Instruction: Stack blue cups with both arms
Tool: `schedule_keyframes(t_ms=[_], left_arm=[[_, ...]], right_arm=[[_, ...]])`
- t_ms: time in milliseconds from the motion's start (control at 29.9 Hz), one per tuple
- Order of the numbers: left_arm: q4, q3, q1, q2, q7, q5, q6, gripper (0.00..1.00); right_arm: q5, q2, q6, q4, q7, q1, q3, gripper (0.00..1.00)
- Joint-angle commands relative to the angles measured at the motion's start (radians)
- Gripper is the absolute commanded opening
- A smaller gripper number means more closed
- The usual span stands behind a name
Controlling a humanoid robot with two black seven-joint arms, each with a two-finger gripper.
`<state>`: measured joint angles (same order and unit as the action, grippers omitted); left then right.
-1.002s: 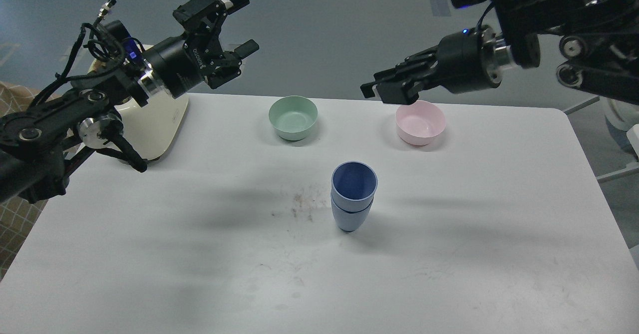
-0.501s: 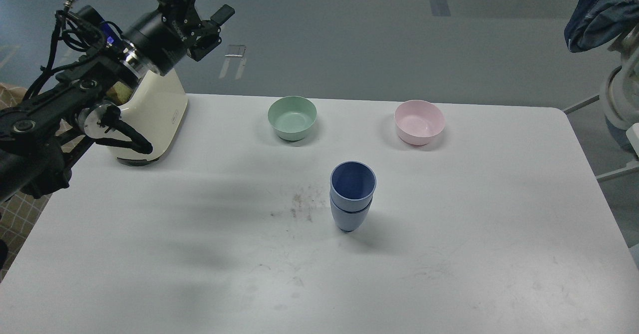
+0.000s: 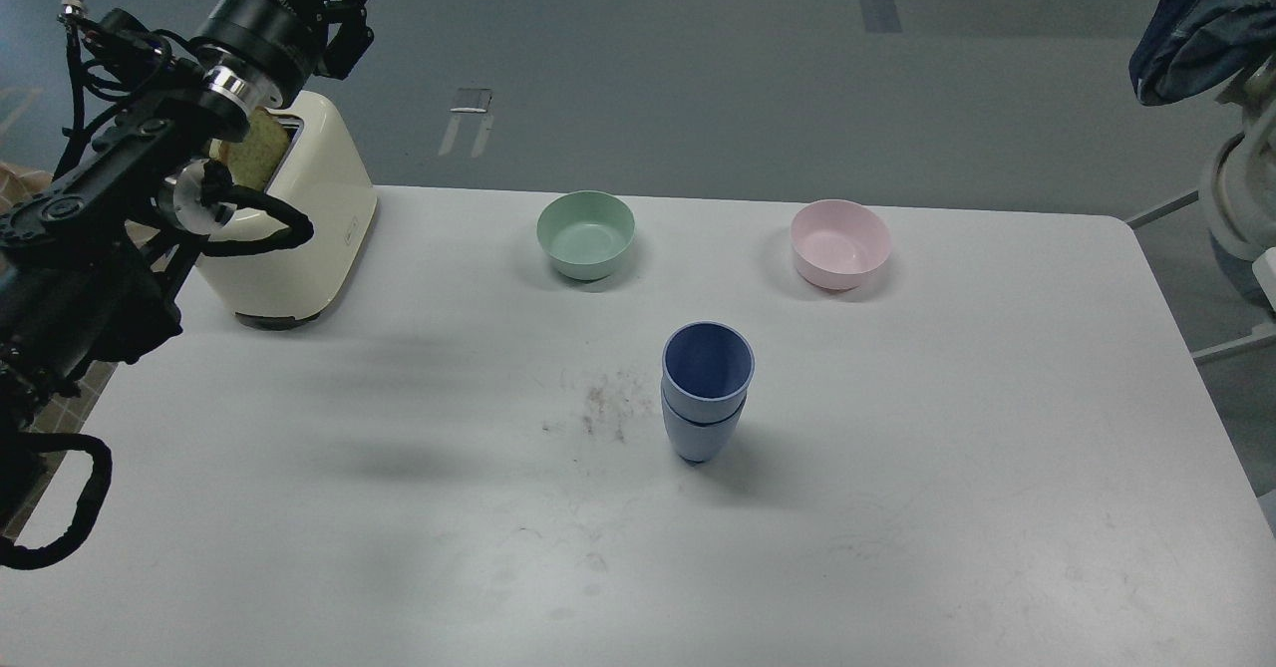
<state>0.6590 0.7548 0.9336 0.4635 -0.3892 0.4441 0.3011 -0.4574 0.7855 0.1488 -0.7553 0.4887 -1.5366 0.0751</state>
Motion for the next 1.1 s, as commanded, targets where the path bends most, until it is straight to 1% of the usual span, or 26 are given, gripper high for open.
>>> schedule_keyframes(t_ms=[0,33,67,100,134,234,301,401,467,634,701,768,935,1069], left_arm=[[-0.015,0.000,0.005,-0.022,0.022,-0.013,0.022,0.98],[-0.015,0.001,0.001,-0.023,0.032,-0.025,0.073,0.98],[-0.015,0.001,-0.001,-0.025,0.036,-0.031,0.104,0.98],[-0.015,0.003,-0.002,-0.032,0.038,-0.051,0.165,0.98],[-0.015,0.003,-0.006,-0.040,0.038,-0.064,0.188,0.98],[-0.013,0.001,-0.015,-0.057,0.038,-0.099,0.188,0.98],[-0.009,0.003,-0.028,-0.058,0.036,-0.111,0.188,0.98],[-0.004,0.003,-0.038,-0.065,0.036,-0.111,0.188,0.98],[-0.003,0.003,-0.042,-0.072,0.036,-0.123,0.188,0.98],[0.024,0.004,-0.065,-0.072,0.036,-0.146,0.188,0.98],[0.039,0.006,-0.078,-0.071,0.035,-0.146,0.188,0.98],[0.048,0.038,-0.093,-0.072,0.035,-0.148,0.188,0.98],[0.093,0.136,-0.147,-0.074,0.038,-0.148,0.188,0.98],[0.099,0.139,-0.159,-0.072,0.039,-0.148,0.188,0.98]], right_arm=[[0.185,-0.057,0.009,0.076,0.000,0.064,-0.044,1.00],[0.242,-0.067,0.011,0.076,0.000,0.091,-0.072,1.00],[0.265,-0.069,0.012,0.071,0.000,0.104,-0.089,1.00],[0.296,-0.069,0.012,0.059,0.000,0.134,-0.130,1.00],[0.305,-0.071,0.012,0.056,0.000,0.150,-0.158,1.00],[0.319,-0.072,0.014,0.019,0.000,0.231,-0.289,1.00],[0.319,-0.072,0.021,-0.048,0.000,0.333,-0.443,1.00],[0.319,-0.074,0.026,-0.105,0.000,0.426,-0.569,1.00],[0.319,-0.087,0.026,-0.114,0.000,0.479,-0.618,1.00],[0.319,-0.107,0.024,-0.122,0.000,0.553,-0.676,1.00],[0.319,-0.109,0.026,-0.151,0.000,0.572,-0.681,1.00],[0.319,-0.106,0.025,-0.189,0.000,0.582,-0.681,1.00],[0.321,-0.100,0.009,-0.202,0.000,0.590,-0.683,1.00],[0.319,-0.100,0.008,-0.222,0.000,0.592,-0.683,1.00]])
